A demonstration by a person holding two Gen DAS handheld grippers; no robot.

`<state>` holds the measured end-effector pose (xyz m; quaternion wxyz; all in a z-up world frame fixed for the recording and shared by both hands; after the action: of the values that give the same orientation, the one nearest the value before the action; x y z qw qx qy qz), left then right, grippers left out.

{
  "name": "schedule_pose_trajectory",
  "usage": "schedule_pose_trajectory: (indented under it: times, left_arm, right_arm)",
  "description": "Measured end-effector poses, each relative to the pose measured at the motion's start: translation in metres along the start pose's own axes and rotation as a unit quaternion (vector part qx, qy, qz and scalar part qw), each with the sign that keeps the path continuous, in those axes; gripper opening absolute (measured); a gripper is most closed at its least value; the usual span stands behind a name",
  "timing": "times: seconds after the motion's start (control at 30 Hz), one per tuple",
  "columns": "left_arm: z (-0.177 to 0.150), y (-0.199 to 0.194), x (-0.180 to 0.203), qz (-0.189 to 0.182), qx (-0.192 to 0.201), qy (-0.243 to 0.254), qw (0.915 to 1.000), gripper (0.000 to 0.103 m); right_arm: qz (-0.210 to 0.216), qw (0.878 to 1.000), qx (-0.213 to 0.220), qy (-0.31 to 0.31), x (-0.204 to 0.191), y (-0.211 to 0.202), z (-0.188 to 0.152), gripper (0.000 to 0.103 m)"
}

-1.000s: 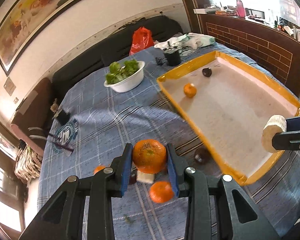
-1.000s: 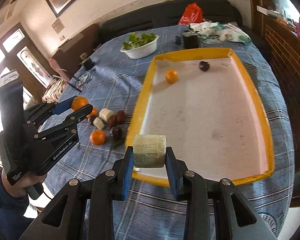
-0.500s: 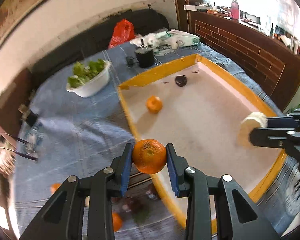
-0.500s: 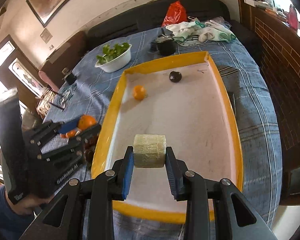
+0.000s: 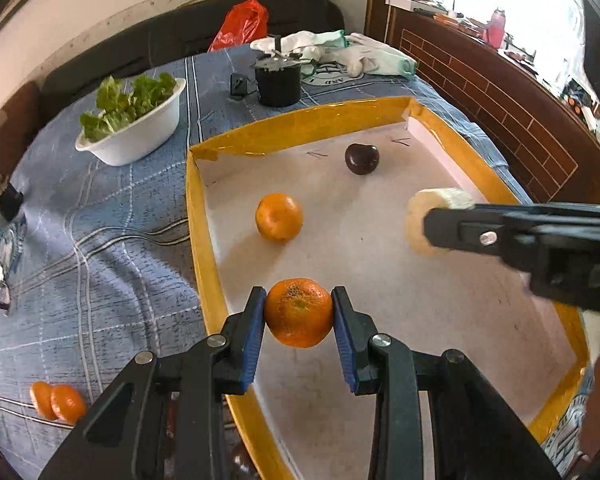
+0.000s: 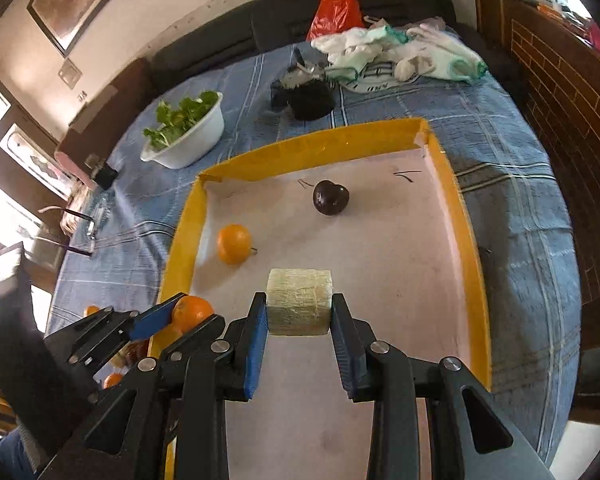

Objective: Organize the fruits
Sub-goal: 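Open the left tool releasing the tangerine while the right tool releases the white cube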

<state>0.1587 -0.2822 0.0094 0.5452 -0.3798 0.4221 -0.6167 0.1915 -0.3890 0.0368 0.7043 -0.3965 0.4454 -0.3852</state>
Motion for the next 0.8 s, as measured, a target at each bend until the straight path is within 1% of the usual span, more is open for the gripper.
schedule_pose_trajectory:
  times: [0.13, 0.3, 0.6, 0.63, 0.67, 0.7, 0.73, 0.77, 0.8]
  left_arm:
    - [0.003, 0.005, 0.0, -0.013, -0.005, -0.004, 0.9999, 0.031]
    - [0.003, 0.013, 0.002, -0.018, -0.014, 0.002, 0.9997, 0.031]
    - [0.004, 0.02, -0.001, -0.022, -0.021, 0.003, 0.9995, 0.032]
    - [0.004, 0.02, 0.0, -0.022, -0.021, 0.004, 0.9995, 0.033]
    - [0.004, 0.02, 0.0, -0.022, -0.02, 0.005, 0.9995, 0.039]
    - [0.004, 0.019, 0.001, -0.024, -0.016, 0.007, 0.9996, 0.043]
    - [0.004, 0.017, 0.002, -0.025, -0.011, 0.008, 0.9996, 0.049]
    - [0.004, 0.014, 0.002, -0.025, -0.005, 0.008, 0.9996, 0.052]
    - [0.005, 0.014, 0.002, -0.025, -0.004, 0.009, 0.9996, 0.053]
  right_arm:
    - [-0.001, 1.0, -0.011, 0.008, 0.002, 0.017, 0.01, 0.033]
    - [-0.009, 1.0, -0.015, 0.009, 0.003, 0.03, 0.018, 0.033]
    - [-0.021, 1.0, -0.011, 0.007, 0.0, 0.034, 0.021, 0.035]
    - [-0.021, 1.0, -0.01, 0.007, 0.0, 0.034, 0.021, 0.035]
    - [-0.02, 1.0, -0.009, 0.007, 0.0, 0.033, 0.021, 0.036]
    - [-0.02, 1.0, -0.009, 0.008, 0.0, 0.032, 0.021, 0.041]
    - [-0.02, 1.0, -0.007, 0.01, 0.001, 0.031, 0.021, 0.046]
    - [-0.02, 1.0, -0.004, 0.011, 0.001, 0.03, 0.021, 0.048]
    - [-0.021, 1.0, 0.001, 0.013, 0.002, 0.027, 0.022, 0.048]
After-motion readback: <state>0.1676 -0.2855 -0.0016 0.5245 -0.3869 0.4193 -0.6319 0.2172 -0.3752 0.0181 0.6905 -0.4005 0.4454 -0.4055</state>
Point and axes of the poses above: each gripper's, at about its wrist camera, not at the fingertips, and y roughly the way its jaws point, x to its right, z to its top, the point moved 4 cm from there along y, roughly the way its jaws point, and after that the axes turned 10 degrees about -x, right-handed, at the moved point
